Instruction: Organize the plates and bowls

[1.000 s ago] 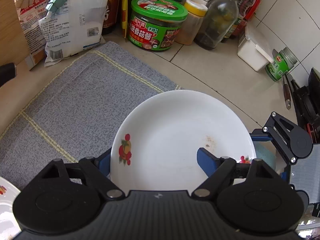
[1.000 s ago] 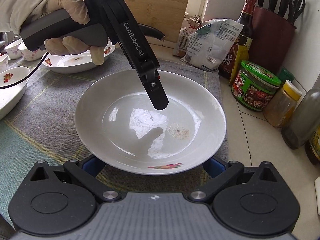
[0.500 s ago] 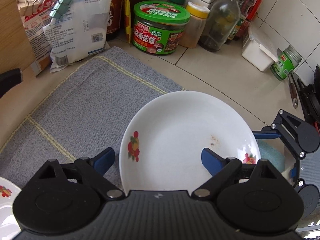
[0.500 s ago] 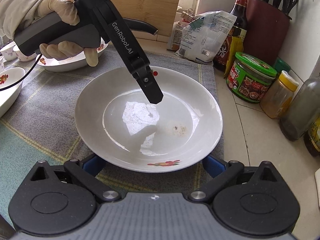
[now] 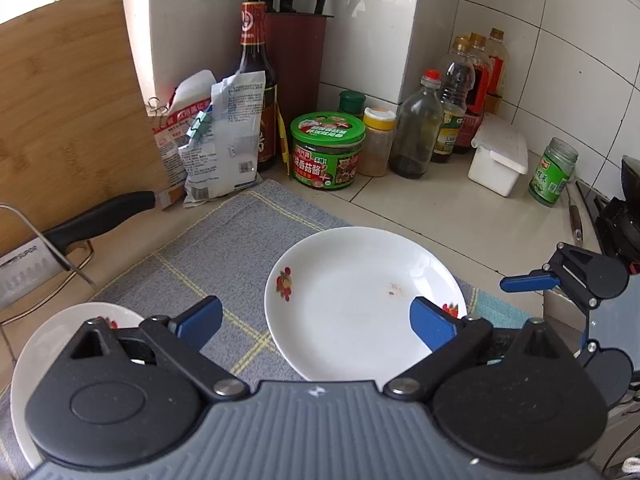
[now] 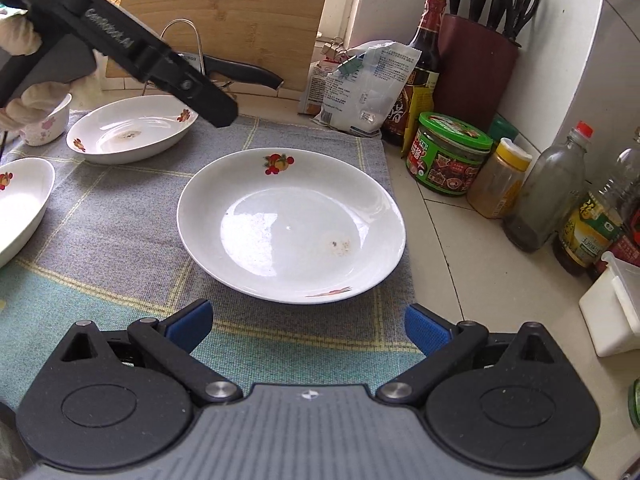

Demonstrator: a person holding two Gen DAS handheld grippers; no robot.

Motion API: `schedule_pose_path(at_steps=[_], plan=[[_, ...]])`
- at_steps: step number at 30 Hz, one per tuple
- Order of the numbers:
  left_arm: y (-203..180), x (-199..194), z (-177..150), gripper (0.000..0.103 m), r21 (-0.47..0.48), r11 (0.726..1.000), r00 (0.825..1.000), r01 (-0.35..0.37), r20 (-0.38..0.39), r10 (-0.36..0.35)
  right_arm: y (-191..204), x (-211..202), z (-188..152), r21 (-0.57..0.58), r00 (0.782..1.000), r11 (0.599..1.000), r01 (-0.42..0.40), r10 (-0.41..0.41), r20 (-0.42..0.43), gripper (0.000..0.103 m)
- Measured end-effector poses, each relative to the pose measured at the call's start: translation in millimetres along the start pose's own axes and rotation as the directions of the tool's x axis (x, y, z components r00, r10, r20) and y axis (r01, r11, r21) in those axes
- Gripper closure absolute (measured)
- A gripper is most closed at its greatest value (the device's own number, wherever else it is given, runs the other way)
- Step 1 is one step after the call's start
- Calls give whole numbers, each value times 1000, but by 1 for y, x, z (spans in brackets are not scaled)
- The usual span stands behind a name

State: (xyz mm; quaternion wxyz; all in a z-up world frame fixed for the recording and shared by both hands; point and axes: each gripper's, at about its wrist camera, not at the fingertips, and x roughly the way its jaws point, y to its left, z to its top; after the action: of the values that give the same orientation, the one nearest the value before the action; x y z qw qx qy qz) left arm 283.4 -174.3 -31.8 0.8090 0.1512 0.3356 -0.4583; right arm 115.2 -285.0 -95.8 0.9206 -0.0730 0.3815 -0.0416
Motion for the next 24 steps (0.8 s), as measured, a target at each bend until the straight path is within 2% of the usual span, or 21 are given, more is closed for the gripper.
schedule_pose_path(at_steps=[3, 9, 13, 18, 24], plan=[[-13, -22, -16, 3, 0, 998, 998, -58, 26, 58, 8, -6, -1, 3, 999, 999, 37, -37, 10, 0], [-29, -52, -51, 3, -105, 988, 991, -115, 51, 121, 23, -13, -1, 8, 997, 997, 73, -74, 23, 0], [-37, -63, -69, 3, -114, 978, 982, -177, 48, 183, 29, -10, -1, 17, 999, 999, 38, -38, 17, 0], [-46, -79, -90, 3, -81, 954, 956, -287, 37, 291, 38, -6, 1, -13, 999, 999, -36, 36, 30, 0], [-50, -102, -118, 2, -161, 921, 933, -354, 3, 359, 57, 0, 5, -39, 990, 990, -134, 135, 29, 0]])
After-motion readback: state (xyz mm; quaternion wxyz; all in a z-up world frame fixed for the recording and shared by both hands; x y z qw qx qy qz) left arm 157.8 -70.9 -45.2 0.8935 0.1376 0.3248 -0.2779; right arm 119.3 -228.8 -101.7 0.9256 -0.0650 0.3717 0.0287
